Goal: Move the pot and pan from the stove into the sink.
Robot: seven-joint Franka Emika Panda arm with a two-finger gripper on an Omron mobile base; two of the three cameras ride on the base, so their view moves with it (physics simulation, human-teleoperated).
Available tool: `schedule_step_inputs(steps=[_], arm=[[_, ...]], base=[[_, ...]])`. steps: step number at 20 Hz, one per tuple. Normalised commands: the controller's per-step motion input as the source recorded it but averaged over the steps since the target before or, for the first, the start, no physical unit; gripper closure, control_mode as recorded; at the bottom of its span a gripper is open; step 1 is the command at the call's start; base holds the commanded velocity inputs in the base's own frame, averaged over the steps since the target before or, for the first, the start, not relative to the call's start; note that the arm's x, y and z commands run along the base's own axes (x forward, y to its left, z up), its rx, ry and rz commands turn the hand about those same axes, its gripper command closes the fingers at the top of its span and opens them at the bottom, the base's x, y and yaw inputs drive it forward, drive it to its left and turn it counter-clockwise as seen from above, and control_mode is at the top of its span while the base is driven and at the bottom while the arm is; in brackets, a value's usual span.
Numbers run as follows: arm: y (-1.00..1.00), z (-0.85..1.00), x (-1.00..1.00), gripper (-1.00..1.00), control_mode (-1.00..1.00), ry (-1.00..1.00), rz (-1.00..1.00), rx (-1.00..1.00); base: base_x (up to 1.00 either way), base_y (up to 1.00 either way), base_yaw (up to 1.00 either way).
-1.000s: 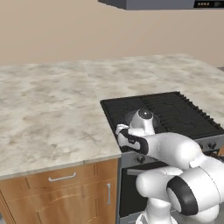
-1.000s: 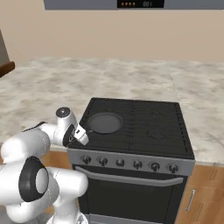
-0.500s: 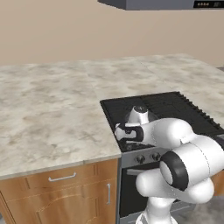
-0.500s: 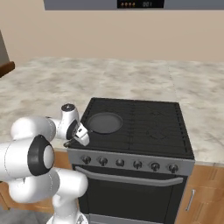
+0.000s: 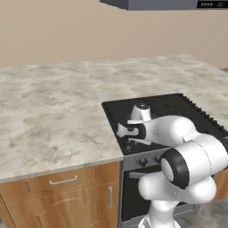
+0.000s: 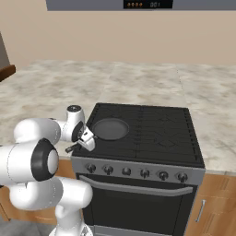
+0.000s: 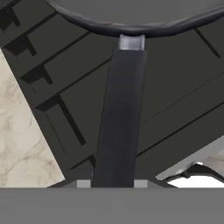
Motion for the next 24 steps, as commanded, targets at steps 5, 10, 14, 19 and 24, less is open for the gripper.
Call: schedule_step_inputs(steps=[5,10,14,19,24], arm=[[-0.10,0.46,0.00,1.00,-1.00,0.01,-0.04,0.02],[-0.11,0.81,-0.09,1.00,-1.00,0.04,-0.03,0.01],[-0.10,0.92,-0.26,1.00,-1.00,0.03,-0.02,0.00],[-0.09,0.96,-0.46,1.00,-1.00,-0.04,0.00,0.00],[-0.10,0.94,-0.57,1.00,-1.00,-0.20,0.00,0.00]], base=[[0.00,0.00,0.00],[0.00,0.00,0.00],[0.00,0.00,0.00],[0.00,0.00,0.00],[0.00,0.00,0.00]])
